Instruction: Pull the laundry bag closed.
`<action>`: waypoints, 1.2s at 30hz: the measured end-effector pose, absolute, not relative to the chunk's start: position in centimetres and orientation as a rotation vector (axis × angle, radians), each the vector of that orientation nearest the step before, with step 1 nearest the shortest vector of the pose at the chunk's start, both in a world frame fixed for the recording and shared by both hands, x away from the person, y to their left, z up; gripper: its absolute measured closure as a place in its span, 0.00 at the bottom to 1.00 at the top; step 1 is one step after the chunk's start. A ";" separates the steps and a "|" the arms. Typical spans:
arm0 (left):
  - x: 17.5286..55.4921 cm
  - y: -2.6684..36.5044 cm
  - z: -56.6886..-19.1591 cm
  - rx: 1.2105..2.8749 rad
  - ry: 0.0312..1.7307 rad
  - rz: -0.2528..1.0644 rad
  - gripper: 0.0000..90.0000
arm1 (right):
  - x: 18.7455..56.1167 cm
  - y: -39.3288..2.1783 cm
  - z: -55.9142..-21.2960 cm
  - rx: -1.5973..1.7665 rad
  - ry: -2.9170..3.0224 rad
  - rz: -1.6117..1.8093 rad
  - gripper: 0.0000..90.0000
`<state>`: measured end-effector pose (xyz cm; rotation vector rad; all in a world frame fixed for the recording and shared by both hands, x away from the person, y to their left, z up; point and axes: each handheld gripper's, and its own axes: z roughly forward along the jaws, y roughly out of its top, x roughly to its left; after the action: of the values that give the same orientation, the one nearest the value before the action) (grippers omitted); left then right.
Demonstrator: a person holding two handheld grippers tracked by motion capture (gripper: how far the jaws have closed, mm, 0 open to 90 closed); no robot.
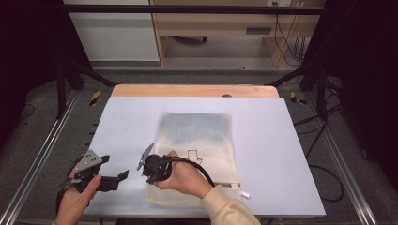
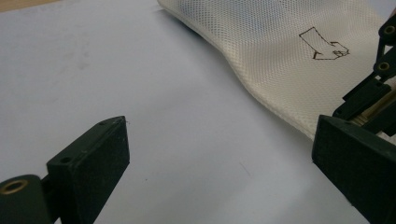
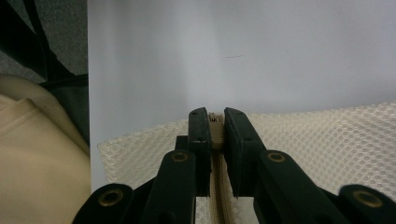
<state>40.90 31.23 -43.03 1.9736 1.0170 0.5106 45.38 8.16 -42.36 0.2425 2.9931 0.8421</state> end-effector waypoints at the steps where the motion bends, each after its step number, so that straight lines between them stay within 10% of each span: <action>1: 40.9 30.9 -43.1 1.973 1.007 0.501 0.05 | 45.4 8.2 -42.4 0.243 2.993 0.842 0.91; 36: 40.3 27.2 -44.3 2.009 0.880 0.274 0.21 | 45.8 6.7 -41.5 0.295 2.961 0.964 0.90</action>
<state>40.31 27.24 -44.26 2.0090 0.8804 0.2740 45.84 6.67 -41.46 0.2953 2.9613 0.9641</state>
